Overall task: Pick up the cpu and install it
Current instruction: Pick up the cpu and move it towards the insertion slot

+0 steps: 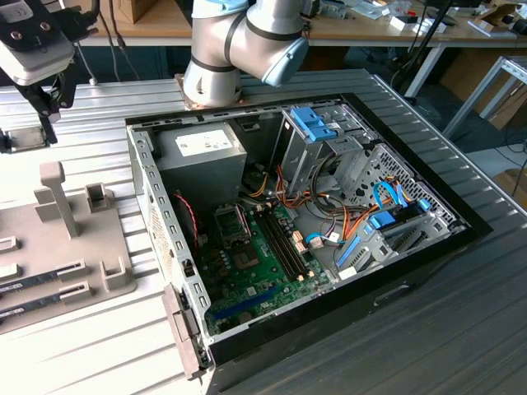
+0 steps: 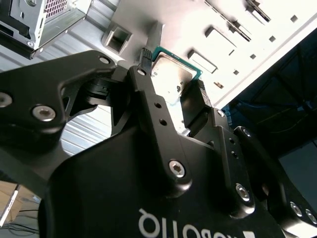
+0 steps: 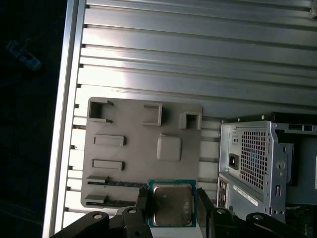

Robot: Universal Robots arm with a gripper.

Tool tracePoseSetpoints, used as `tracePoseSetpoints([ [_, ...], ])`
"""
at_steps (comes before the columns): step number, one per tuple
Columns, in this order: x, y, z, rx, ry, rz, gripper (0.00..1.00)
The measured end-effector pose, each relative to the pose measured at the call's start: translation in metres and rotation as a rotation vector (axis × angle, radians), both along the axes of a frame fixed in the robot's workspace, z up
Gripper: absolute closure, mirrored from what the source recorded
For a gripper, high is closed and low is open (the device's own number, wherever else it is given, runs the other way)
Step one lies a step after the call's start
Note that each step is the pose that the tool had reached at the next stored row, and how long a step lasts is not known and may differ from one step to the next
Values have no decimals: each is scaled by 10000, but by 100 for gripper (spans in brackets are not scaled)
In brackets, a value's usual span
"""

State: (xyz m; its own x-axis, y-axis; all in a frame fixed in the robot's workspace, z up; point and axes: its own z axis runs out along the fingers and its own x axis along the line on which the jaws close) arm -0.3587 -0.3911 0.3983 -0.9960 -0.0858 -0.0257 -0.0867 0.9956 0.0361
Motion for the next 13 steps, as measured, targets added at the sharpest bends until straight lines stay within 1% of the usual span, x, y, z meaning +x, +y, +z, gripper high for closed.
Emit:
tracePoseSetpoints([
  [5, 43, 0, -2, 0, 0, 0, 53],
  [13, 138, 0, -5, 0, 0, -1, 53],
])
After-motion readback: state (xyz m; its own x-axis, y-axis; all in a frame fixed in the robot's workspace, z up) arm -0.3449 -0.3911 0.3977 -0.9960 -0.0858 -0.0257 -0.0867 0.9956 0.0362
